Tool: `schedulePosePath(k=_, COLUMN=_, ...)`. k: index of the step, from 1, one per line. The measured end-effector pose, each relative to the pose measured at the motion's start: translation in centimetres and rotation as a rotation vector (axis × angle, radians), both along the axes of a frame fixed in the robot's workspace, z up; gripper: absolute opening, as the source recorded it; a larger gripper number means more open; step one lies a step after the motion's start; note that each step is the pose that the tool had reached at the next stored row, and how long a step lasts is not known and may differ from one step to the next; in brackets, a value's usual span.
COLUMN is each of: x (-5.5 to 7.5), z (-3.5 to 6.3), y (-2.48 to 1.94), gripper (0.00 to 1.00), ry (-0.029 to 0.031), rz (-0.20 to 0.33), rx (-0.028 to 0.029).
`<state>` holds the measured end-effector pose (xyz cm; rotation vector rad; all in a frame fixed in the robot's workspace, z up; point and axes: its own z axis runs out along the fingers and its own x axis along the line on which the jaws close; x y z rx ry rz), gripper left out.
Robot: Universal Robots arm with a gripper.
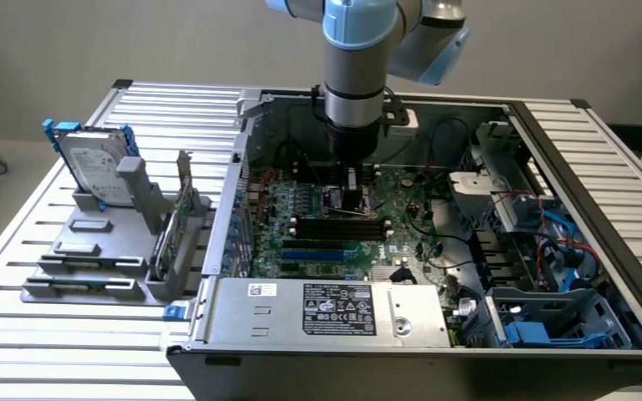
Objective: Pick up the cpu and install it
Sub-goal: 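Place the cpu into insertion slot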
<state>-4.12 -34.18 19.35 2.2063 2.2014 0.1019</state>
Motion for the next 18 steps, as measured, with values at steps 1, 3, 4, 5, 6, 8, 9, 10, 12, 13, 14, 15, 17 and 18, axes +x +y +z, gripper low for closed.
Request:
schedulePosePath(k=1, x=-0.01, z=0.00, y=0.00, gripper=0.55, ry=0.0000, rz=-0.001, rx=0.0001)
schedulePosePath(k=3, x=-0.03, z=0.00, y=0.00, gripper=0.55, ry=0.0001, rz=-0.004, rx=0.0001)
schedulePosePath(k=4, x=-0.04, z=-0.01, y=0.00, gripper=0.55, ry=0.0000, rz=-0.005, rx=0.0001)
schedulePosePath(k=5, x=-0.05, z=-0.01, y=0.00, gripper=0.55, ry=0.0001, rz=-0.006, rx=0.0001)
schedulePosePath(k=6, x=-0.06, z=-0.02, y=0.01, gripper=0.56, ry=0.0002, rz=-0.007, rx=0.0008)
schedulePosePath(k=8, x=-0.06, z=-0.02, y=0.00, gripper=0.56, ry=0.0000, rz=-0.009, rx=0.0003)
schedulePosePath(k=9, x=-0.06, z=-0.01, y=0.00, gripper=0.63, ry=0.0000, rz=-0.010, rx=0.0002)
schedulePosePath(k=10, x=-0.06, z=-0.01, y=0.00, gripper=0.63, ry=0.0001, rz=-0.011, rx=0.0001)
schedulePosePath(k=12, x=-0.06, z=-0.01, y=0.00, gripper=0.63, ry=0.0001, rz=-0.012, rx=0.0001)
schedulePosePath(k=13, x=-0.06, z=0.01, y=0.00, gripper=0.63, ry=0.0001, rz=-0.012, rx=0.0000)
schedulePosePath(k=14, x=-0.06, z=0.05, y=0.00, gripper=0.63, ry=0.0003, rz=-0.012, rx=-0.0002)
schedulePosePath(k=15, x=-0.06, z=0.11, y=0.00, gripper=0.63, ry=0.0002, rz=-0.012, rx=-0.0001)
schedulePosePath(k=17, x=-0.06, z=0.28, y=0.00, gripper=0.63, ry=0.0002, rz=-0.013, rx=0.0000)
schedulePosePath(k=18, x=-0.06, z=0.40, y=0.00, gripper=0.63, ry=0.0002, rz=-0.013, rx=0.0000)
